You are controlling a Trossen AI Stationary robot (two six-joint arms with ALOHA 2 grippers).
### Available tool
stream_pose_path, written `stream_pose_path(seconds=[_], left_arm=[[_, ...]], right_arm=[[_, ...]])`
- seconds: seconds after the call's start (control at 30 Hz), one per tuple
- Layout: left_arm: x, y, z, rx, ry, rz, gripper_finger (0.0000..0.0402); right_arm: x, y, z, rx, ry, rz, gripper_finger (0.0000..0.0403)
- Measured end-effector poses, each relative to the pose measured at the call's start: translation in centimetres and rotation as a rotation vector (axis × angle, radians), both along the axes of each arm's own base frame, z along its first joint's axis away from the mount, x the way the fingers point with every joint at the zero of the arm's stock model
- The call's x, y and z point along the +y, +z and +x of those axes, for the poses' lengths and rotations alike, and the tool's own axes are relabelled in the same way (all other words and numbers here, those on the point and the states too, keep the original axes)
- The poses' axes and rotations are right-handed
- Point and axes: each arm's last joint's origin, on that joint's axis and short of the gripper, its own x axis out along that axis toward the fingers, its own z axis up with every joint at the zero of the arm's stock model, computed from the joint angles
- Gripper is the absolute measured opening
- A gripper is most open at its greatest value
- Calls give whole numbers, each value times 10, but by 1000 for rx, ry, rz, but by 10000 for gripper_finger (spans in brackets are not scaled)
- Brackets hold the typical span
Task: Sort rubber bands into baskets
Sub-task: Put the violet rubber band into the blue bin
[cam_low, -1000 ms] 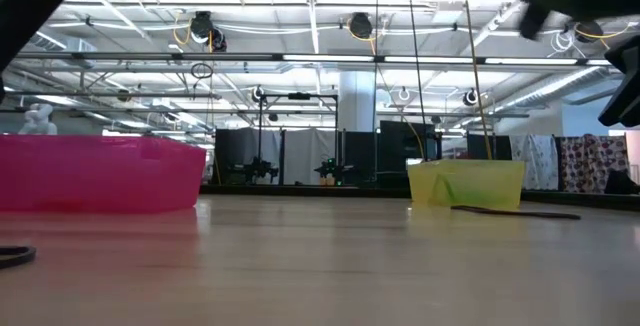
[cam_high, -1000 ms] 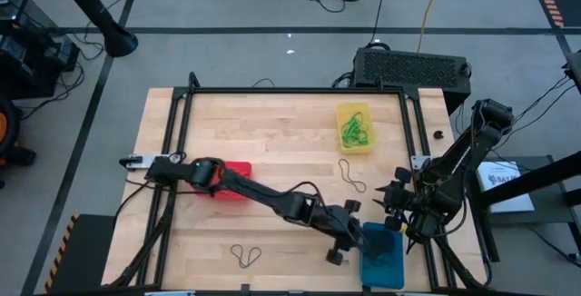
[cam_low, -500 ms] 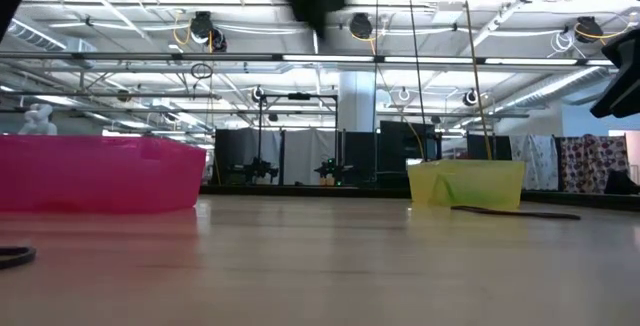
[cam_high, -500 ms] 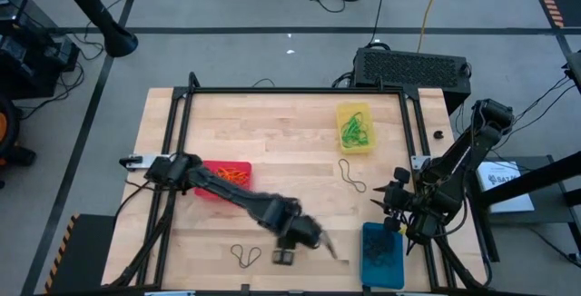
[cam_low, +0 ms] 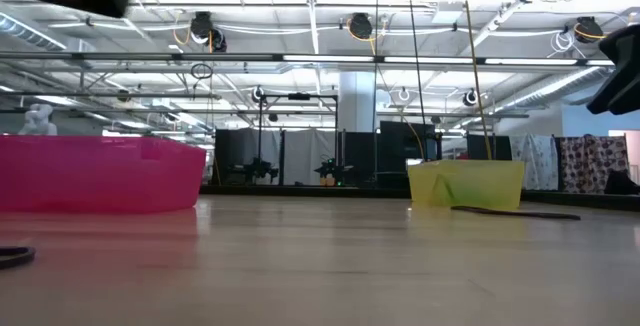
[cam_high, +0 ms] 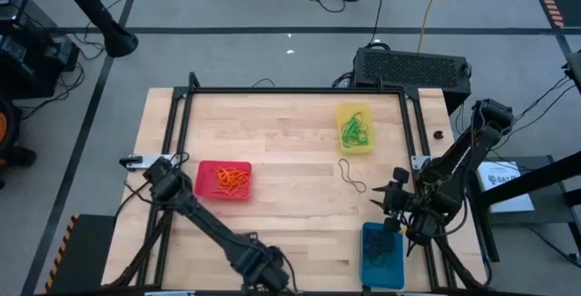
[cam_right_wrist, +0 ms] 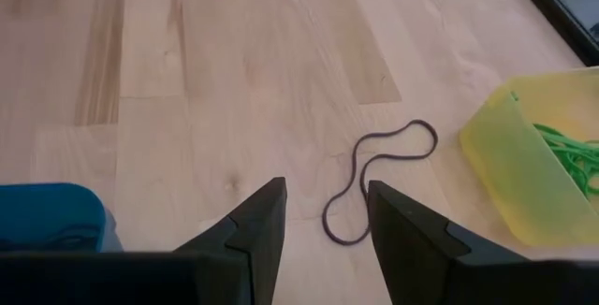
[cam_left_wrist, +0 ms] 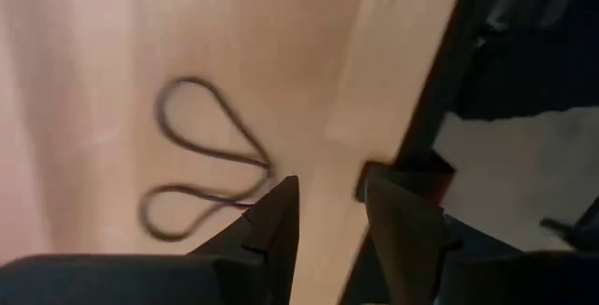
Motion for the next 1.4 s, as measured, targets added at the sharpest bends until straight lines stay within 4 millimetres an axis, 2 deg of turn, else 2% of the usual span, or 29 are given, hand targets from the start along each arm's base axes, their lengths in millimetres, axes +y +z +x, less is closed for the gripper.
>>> stream_pose_path(seconds=[0.2, 0.4, 0.87, 1.07, 1.17, 1.33, 1.4], left_arm=[[-15, -19, -12, -3, 88, 6, 132], [-12, -39, -23, 20, 119, 94, 132], [-8, -53, -29, 37, 160, 156, 132], [-7, -58, -30, 44, 142, 115, 130], [-8, -58, -29, 38, 126, 110, 106], [-8, -58, -30, 38, 105, 109, 24], [-8, -58, -30, 37, 101, 108, 9]], right_arm=[[2, 1, 2, -21, 12, 4, 146], [5, 2, 3, -30, 40, 4, 146], [6, 2, 4, -17, 82, -33, 146], [6, 2, 4, -14, 91, -43, 146], [6, 2, 4, -14, 92, -44, 146], [6, 2, 4, -17, 92, -39, 146], [6, 2, 4, -18, 92, -38, 146]])
